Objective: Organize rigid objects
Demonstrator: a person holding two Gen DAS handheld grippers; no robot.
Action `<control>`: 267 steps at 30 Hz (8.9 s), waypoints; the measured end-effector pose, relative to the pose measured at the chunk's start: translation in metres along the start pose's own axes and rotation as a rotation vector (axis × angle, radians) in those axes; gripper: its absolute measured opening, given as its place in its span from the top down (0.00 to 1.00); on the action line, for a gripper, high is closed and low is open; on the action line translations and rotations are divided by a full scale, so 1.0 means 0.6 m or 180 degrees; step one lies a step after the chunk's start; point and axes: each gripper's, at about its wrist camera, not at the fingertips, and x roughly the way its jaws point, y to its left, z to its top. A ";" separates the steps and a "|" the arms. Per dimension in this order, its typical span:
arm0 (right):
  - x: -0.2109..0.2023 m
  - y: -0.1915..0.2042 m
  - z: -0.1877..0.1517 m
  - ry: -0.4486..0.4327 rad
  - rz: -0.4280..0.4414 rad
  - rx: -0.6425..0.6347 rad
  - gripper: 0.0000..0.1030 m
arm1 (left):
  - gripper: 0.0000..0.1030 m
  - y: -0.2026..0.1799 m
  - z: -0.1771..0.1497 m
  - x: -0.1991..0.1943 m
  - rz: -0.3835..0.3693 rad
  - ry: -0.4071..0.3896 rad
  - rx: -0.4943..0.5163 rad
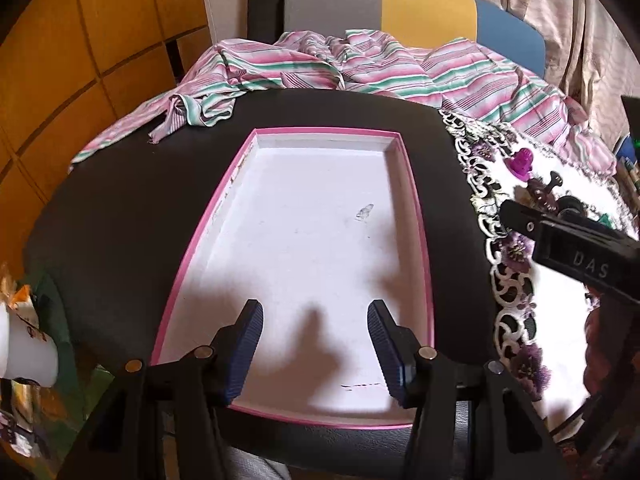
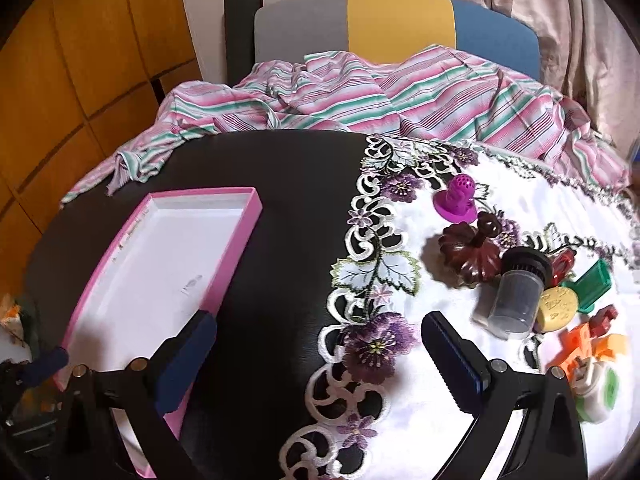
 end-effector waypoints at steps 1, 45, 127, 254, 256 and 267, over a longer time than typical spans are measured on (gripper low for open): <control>0.000 0.000 -0.001 0.0000 0.0010 -0.0005 0.00 | 0.47 0.000 -0.001 0.000 -0.0036 0.0009 -0.0018; 0.077 -0.307 0.004 0.0645 -0.0275 0.1599 0.58 | 0.47 -0.156 0.006 0.008 -0.1273 0.0342 0.0694; 0.073 -0.249 0.009 0.0501 -0.0273 0.0933 0.59 | 0.79 -0.173 0.109 0.033 -0.1613 -0.0594 0.0670; 0.079 0.142 0.076 0.0277 0.0707 0.0006 0.53 | 0.55 0.137 -0.013 0.024 -0.1191 -0.0427 -0.0325; 0.060 0.129 0.065 0.0238 0.0624 -0.0047 0.51 | 0.55 0.128 -0.014 0.025 -0.1247 -0.0406 -0.0313; 0.014 0.022 0.000 0.0356 0.0343 0.0183 0.51 | 0.55 0.056 -0.024 0.015 -0.1451 -0.0345 -0.0018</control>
